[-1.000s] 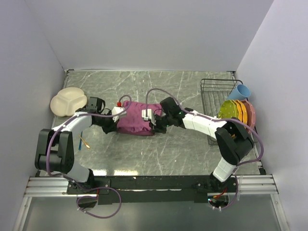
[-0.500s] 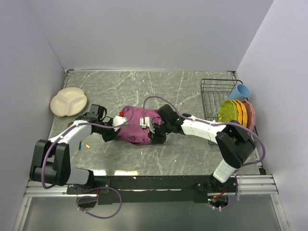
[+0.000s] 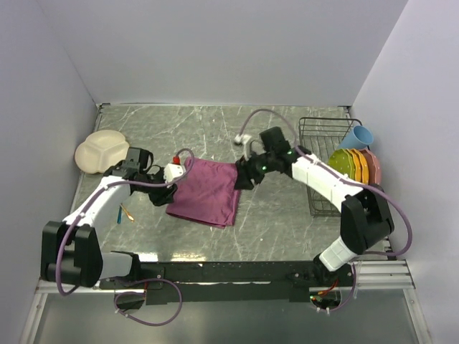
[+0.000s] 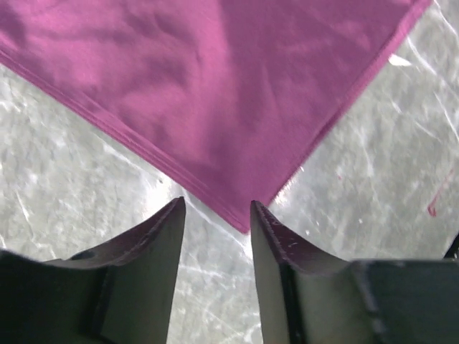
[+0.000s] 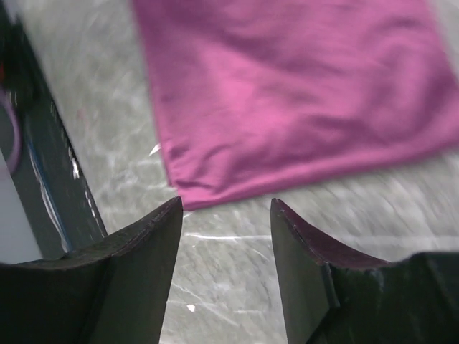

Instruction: Fold the napkin into a case and place the utensils inside

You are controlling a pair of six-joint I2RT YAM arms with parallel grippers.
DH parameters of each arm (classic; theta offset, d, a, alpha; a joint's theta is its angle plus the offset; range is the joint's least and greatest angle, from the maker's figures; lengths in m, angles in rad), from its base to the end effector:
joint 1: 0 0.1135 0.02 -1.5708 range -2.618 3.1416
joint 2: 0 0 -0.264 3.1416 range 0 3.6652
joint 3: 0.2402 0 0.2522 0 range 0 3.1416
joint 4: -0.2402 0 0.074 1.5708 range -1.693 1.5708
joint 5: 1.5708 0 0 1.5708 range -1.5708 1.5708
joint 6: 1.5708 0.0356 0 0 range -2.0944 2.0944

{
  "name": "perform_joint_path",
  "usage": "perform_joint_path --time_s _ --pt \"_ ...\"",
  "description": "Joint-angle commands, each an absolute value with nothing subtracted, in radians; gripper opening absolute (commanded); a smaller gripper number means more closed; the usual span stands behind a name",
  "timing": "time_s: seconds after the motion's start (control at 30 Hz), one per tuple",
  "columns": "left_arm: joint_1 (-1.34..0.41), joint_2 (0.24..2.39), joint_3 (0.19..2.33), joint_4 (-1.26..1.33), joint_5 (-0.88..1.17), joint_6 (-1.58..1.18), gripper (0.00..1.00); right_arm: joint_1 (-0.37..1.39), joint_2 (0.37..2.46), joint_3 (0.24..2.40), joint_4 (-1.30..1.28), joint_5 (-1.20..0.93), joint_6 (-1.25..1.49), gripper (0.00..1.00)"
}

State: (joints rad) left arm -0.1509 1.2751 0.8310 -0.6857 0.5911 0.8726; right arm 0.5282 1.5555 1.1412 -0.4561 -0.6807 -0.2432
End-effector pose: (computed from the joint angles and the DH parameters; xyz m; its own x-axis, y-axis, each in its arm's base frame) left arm 0.2286 -0.0548 0.2213 -0.2990 0.6888 -0.6604 0.9163 0.4006 0.0030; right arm 0.2736 0.1856 0.2561 -0.4623 -0.4864 -0.7414 -0.8792 0.3603 0.3118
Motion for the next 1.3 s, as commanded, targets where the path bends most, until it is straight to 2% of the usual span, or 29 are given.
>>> perform_joint_path --time_s 0.0,0.1,0.37,0.53,0.7,0.83,0.97,1.07,1.13,1.2,1.27 --pt "-0.172 1.362 0.891 -0.614 0.635 0.819 0.43 0.451 1.633 1.193 -0.526 -0.68 -0.019 0.56" --pt "-0.225 1.371 0.878 -0.574 0.62 0.847 0.42 0.436 1.651 1.164 -0.499 -0.669 0.09 0.5" --pt "-0.391 1.382 0.753 -0.469 0.509 0.94 0.39 0.436 1.756 1.108 -0.402 -0.637 0.267 0.47" --pt "-0.416 1.436 0.724 -0.462 0.444 0.95 0.37 0.437 1.844 1.13 -0.371 -0.646 0.314 0.44" --pt "-0.416 1.451 0.695 -0.479 0.414 0.966 0.3 0.463 1.907 1.129 -0.35 -0.696 0.371 0.41" --pt "-0.416 1.427 0.683 -0.491 0.413 0.96 0.29 0.486 1.911 1.124 -0.333 -0.729 0.408 0.33" --pt "-0.416 1.361 0.675 -0.46 0.429 0.911 0.45 0.488 1.919 1.134 -0.356 -0.747 0.414 0.18" --pt "-0.416 1.273 0.657 -0.404 0.451 0.847 0.52 0.488 1.916 1.135 -0.364 -0.756 0.432 0.14" --pt "-0.426 1.203 0.641 -0.355 0.472 0.831 0.56 0.488 1.914 1.132 -0.37 -0.758 0.442 0.16" --pt "-0.446 1.168 0.612 -0.316 0.466 0.805 0.61 0.486 1.904 1.129 -0.38 -0.753 0.454 0.29" --pt "-0.486 1.146 0.592 -0.287 0.453 0.795 0.63 0.483 1.885 1.118 -0.39 -0.755 0.466 0.34"
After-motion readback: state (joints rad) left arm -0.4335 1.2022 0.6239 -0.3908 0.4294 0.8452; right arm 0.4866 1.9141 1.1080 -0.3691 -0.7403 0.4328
